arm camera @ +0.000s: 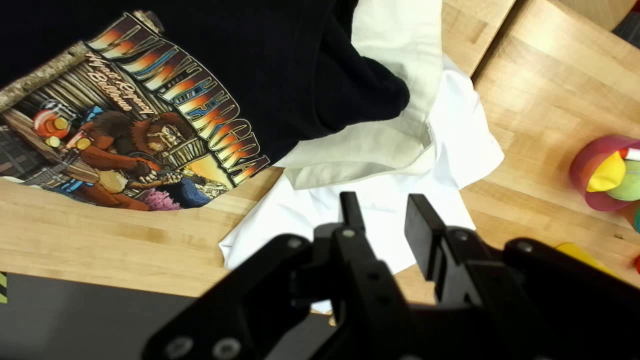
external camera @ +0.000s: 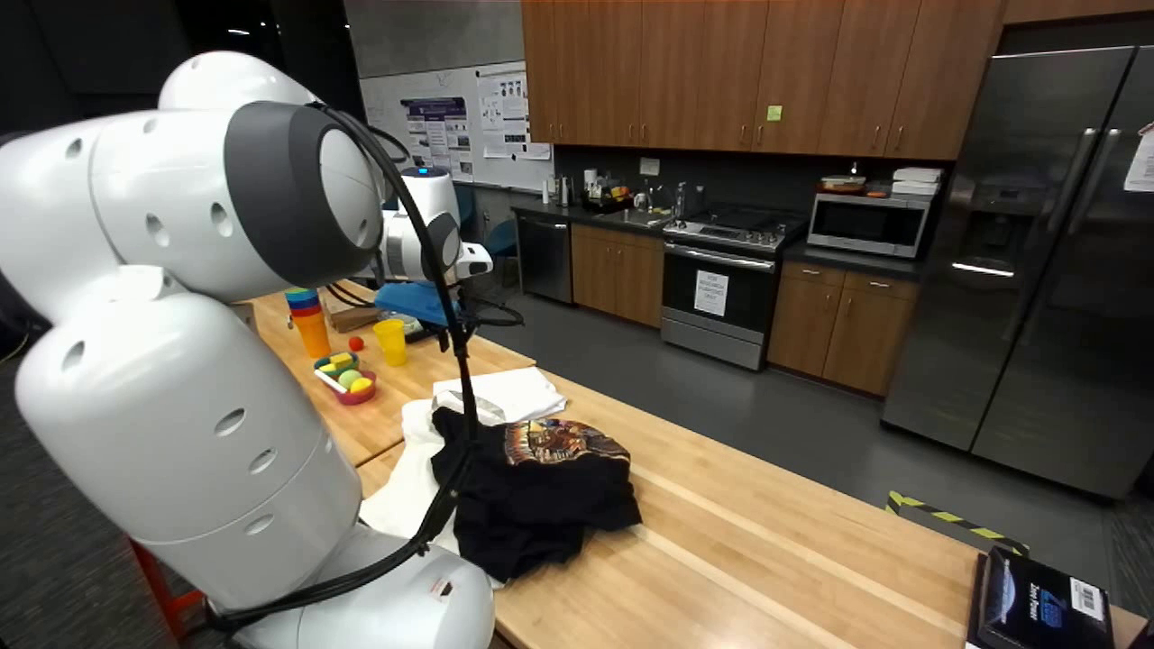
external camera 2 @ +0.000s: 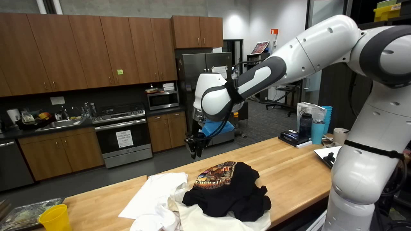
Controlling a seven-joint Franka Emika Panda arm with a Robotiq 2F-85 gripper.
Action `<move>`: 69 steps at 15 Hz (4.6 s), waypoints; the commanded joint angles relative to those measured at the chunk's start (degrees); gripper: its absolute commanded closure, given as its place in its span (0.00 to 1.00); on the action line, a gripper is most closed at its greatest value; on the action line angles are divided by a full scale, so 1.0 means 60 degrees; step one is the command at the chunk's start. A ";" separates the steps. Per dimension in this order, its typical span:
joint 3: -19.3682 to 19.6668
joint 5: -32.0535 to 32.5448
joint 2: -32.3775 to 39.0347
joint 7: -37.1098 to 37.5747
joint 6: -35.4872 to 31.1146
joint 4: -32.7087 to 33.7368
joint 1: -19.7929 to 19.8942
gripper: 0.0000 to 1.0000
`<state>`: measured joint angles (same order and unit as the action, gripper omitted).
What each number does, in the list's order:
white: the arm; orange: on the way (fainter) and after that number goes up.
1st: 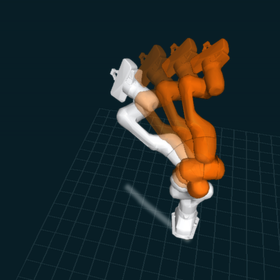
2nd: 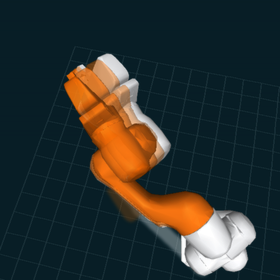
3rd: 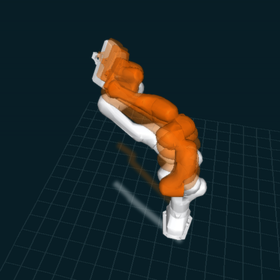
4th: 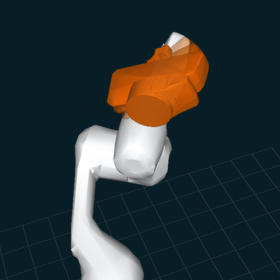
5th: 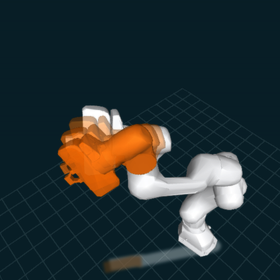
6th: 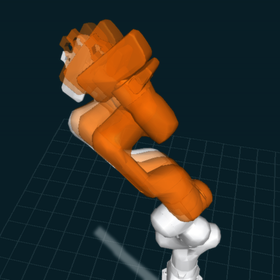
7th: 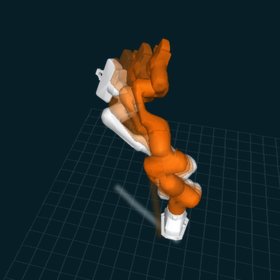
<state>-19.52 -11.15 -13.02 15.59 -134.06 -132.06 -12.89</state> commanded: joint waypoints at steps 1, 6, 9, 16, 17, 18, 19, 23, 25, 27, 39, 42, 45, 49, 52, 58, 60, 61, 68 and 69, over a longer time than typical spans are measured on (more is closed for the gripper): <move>0.0144 0.0053 0.0015 0.0040 0.0015 0.0016 -0.0151 0.69; 0.0144 0.0053 0.0015 0.0040 0.0015 0.0016 -0.0151 0.69; 0.0144 0.0053 0.0015 0.0040 0.0015 0.0016 -0.0151 0.69; 0.0144 0.0053 0.0015 0.0040 0.0015 0.0016 -0.0151 0.69; 0.0144 0.0053 0.0015 0.0040 0.0015 0.0016 -0.0151 0.69; 0.0144 0.0053 0.0015 0.0040 0.0015 0.0016 -0.0151 0.69; 0.0144 0.0053 0.0015 0.0040 0.0015 0.0016 -0.0151 0.69; 0.0144 0.0053 0.0016 0.0040 0.0015 0.0016 -0.0151 0.69; 0.0144 0.0053 0.0016 0.0040 0.0015 0.0016 -0.0151 0.69; 0.0144 0.0053 0.0016 0.0040 0.0015 0.0016 -0.0151 0.69; 0.0144 0.0053 0.0016 0.0040 0.0015 0.0017 -0.0151 0.69; 0.0144 0.0053 0.0016 0.0040 0.0015 0.0017 -0.0151 0.69; 0.0132 0.0016 -0.0078 -0.0387 0.0127 -0.0015 -0.0291 0.43; -0.0265 0.1495 -0.0184 0.0109 0.1406 -0.0259 -0.0300 0.20; -0.0503 0.2896 -0.0312 0.0352 0.1944 -0.0967 -0.0328 0.02; -0.0072 0.3006 0.0232 -0.2129 0.0023 -0.2128 -0.0784 0.00; -0.0206 0.3236 0.0132 -0.1610 0.0288 -0.2127 -0.0671 0.00; -0.0178 0.3170 0.0197 -0.1772 0.0176 -0.2149 -0.0700 0.00; -0.0237 0.3448 0.0367 -0.2361 -0.0353 -0.2132 -0.0840 0.00; -0.0284 0.3699 0.0407 -0.2622 -0.0571 -0.2138 -0.0894 0.00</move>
<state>-21.08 8.26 -11.20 3.18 -134.50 -144.90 -17.02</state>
